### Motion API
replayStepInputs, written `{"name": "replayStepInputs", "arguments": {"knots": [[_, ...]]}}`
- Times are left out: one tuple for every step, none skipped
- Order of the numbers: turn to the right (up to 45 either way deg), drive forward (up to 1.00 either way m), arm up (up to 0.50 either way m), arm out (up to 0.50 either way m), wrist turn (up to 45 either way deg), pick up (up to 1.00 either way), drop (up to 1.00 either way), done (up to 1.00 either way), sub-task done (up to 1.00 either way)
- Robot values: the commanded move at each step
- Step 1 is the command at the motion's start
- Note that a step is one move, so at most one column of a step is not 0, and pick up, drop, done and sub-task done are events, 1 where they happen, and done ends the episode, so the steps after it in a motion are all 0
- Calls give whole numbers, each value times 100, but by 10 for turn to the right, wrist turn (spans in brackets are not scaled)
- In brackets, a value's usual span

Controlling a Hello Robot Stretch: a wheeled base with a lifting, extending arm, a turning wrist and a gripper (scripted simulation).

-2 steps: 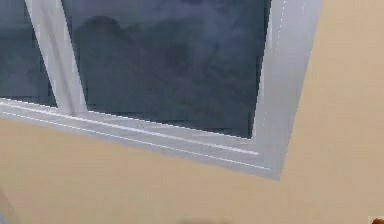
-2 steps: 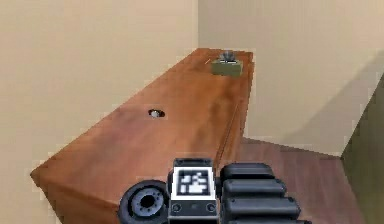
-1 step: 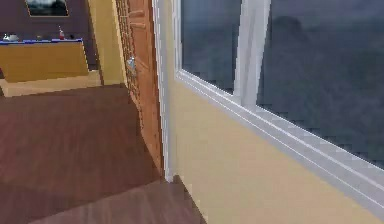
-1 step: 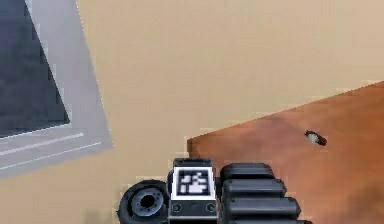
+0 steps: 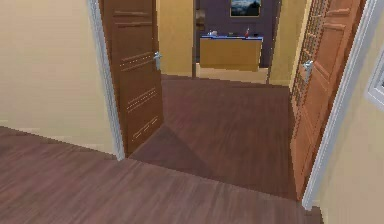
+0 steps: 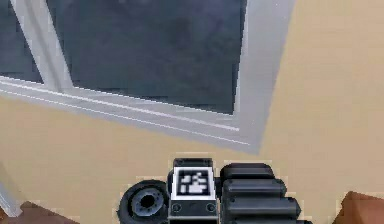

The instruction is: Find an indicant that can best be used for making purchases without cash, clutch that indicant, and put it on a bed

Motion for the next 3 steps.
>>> {"name": "replayStepInputs", "arguments": {"knots": [[-120, 0, 0, 0, 0, 0, 0, 0, 0], [0, 15, 0, 0, 0, 0, 0, 0, 0], [-450, 0, 0, 0, 0, 0, 0, 0, 0]]}}
